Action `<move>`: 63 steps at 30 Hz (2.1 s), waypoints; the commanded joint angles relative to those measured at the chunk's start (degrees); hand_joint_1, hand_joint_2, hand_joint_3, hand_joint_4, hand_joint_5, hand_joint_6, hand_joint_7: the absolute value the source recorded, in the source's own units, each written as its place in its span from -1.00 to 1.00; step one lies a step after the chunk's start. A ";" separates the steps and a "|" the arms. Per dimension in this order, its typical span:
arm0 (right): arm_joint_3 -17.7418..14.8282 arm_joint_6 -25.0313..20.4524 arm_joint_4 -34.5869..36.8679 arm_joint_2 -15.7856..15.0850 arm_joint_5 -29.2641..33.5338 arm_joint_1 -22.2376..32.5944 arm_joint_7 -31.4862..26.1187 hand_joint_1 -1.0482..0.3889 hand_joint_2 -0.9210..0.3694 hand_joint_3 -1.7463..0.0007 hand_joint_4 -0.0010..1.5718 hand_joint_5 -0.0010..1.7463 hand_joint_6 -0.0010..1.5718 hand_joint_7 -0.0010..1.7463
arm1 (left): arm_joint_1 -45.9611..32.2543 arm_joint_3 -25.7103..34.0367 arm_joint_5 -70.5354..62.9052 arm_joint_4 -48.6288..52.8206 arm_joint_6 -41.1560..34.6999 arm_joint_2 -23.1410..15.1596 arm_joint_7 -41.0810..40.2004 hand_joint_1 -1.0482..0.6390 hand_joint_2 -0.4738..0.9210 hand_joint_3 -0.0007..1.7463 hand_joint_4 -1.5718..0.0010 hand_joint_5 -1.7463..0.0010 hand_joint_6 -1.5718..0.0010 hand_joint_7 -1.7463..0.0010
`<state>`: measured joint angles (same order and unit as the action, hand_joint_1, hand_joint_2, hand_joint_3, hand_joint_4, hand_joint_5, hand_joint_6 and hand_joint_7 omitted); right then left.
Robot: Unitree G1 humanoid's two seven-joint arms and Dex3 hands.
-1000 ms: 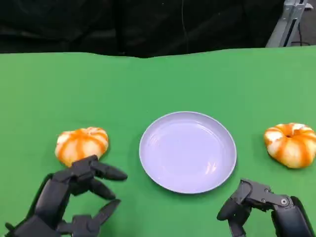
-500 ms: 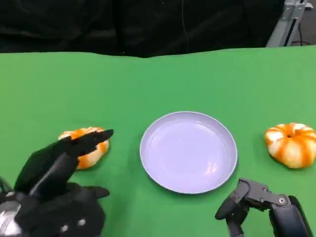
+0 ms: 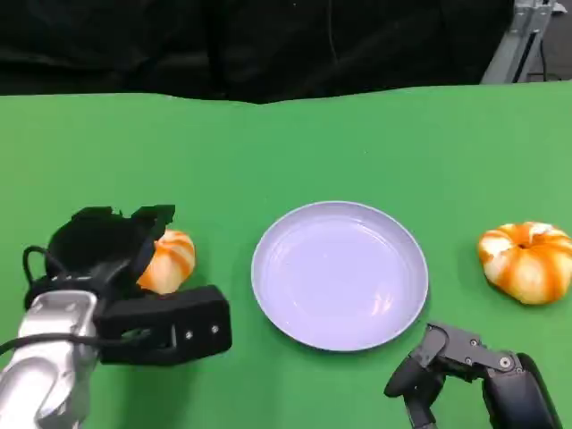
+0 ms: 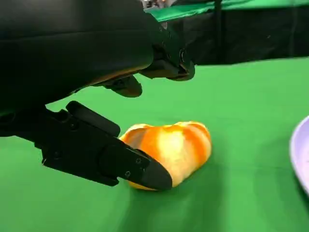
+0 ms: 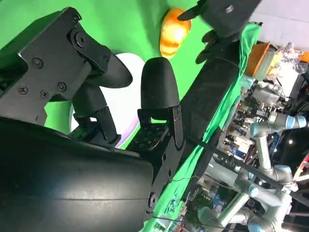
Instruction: Grasp the bread from the table and place it into the plate.
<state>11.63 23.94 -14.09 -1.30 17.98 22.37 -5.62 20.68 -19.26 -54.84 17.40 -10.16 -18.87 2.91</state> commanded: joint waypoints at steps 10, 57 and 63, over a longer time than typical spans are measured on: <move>-0.38 0.67 0.09 -0.44 -0.51 0.34 -0.21 0.43 -0.03 -0.53 0.06 0.84 0.09 0.46 | 13.50 -6.26 3.83 28.30 -0.15 4.34 -2.98 -0.34 0.97 -1.00 0.53 0.78 0.53 0.98; -0.05 0.97 0.31 -0.22 0.10 0.38 -0.62 0.50 0.00 -0.58 0.05 0.85 0.09 0.45 | 18.28 -9.60 12.32 29.77 30.09 16.53 -30.99 0.12 0.08 0.51 -0.15 -1.00 0.08 -1.00; -0.11 1.64 0.83 -0.25 -0.11 0.28 -0.62 0.48 0.01 -0.59 0.05 0.84 0.09 0.44 | 20.06 -9.39 14.67 32.38 27.29 19.53 -25.49 0.10 0.20 0.31 -0.02 -1.00 0.07 -0.72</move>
<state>11.81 24.69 -13.62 -1.24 18.52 22.63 -5.84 38.37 -29.32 -42.32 48.69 19.68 -0.53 -27.52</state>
